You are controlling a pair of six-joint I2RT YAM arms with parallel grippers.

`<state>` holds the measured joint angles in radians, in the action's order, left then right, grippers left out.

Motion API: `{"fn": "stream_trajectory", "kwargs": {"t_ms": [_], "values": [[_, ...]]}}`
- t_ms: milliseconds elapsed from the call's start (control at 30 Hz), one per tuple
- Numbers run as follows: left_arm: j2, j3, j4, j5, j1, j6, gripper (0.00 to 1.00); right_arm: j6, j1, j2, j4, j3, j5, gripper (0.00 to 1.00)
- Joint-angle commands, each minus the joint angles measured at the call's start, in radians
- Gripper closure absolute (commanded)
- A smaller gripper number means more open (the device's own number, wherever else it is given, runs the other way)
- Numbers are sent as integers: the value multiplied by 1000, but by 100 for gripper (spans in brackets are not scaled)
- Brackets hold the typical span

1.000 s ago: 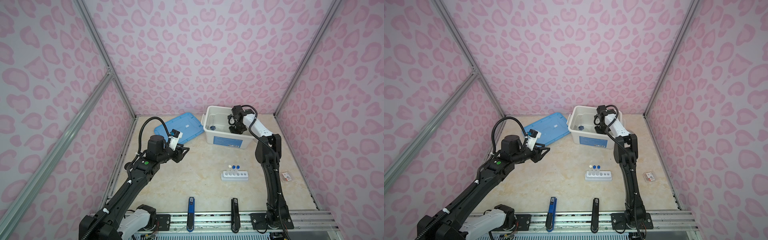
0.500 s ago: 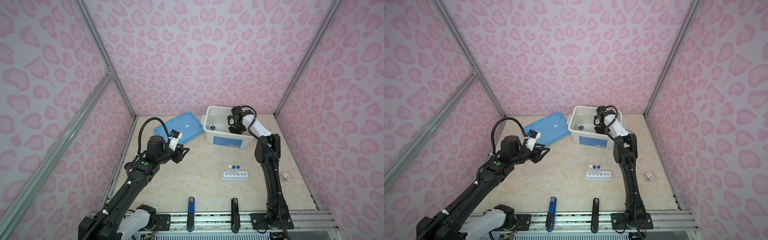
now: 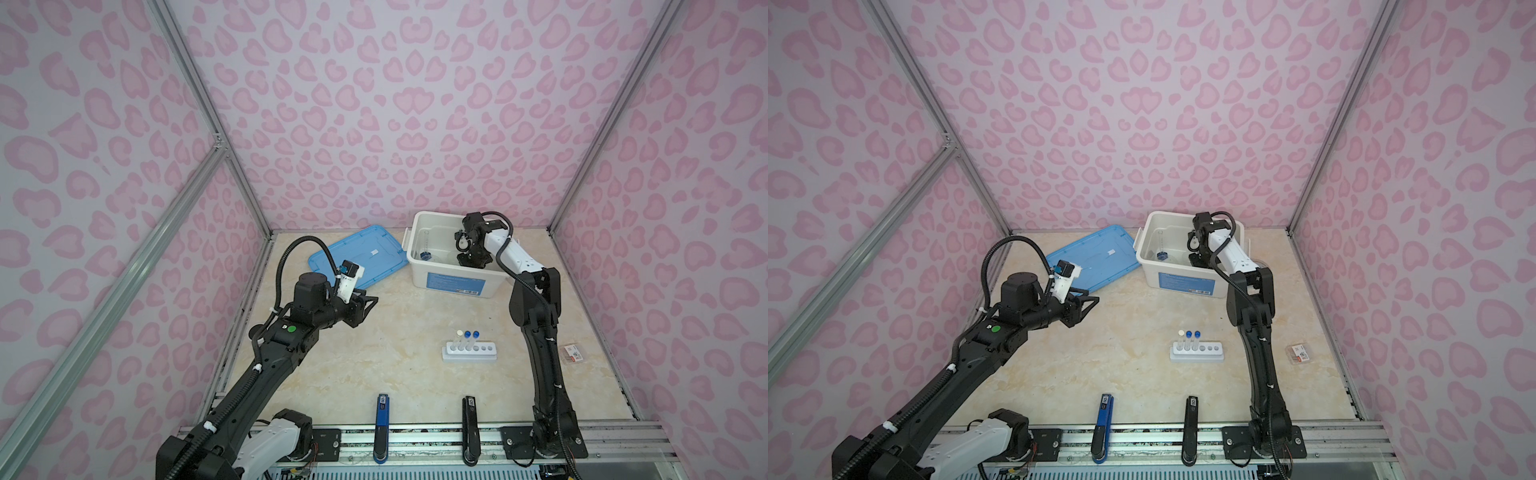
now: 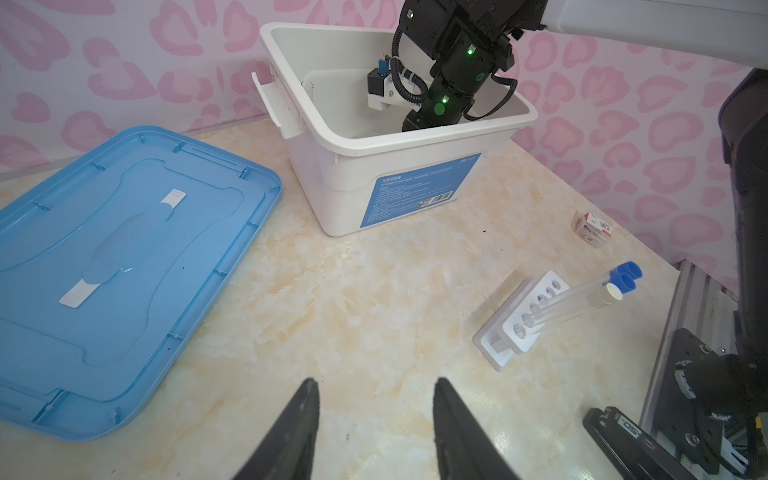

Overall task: Organize the chemistry lab equipment
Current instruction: 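Lower the crucible into the bin beside the beaker and release, then lift the right gripper from the bin while the left reaches the blue lid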

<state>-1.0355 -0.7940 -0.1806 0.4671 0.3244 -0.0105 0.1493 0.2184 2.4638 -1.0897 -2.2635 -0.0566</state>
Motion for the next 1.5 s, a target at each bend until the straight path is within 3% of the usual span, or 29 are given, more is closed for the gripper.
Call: {"fn": "stream_trajectory", "kwargs": {"t_ms": [0, 467, 1200, 1467], "values": [[9, 3, 24, 1, -1, -2, 53, -1, 0, 15, -2, -1, 1, 83], [11, -2, 27, 4, 0, 1, 53, 1, -2, 1, -50, -64, 8, 72], [18, -5, 28, -52, -5, -30, 51, -7, -8, -158, -78, -94, -15, 69], [19, 13, 63, -65, -66, -102, 47, -18, -7, -268, -66, -64, -28, 68]]}}
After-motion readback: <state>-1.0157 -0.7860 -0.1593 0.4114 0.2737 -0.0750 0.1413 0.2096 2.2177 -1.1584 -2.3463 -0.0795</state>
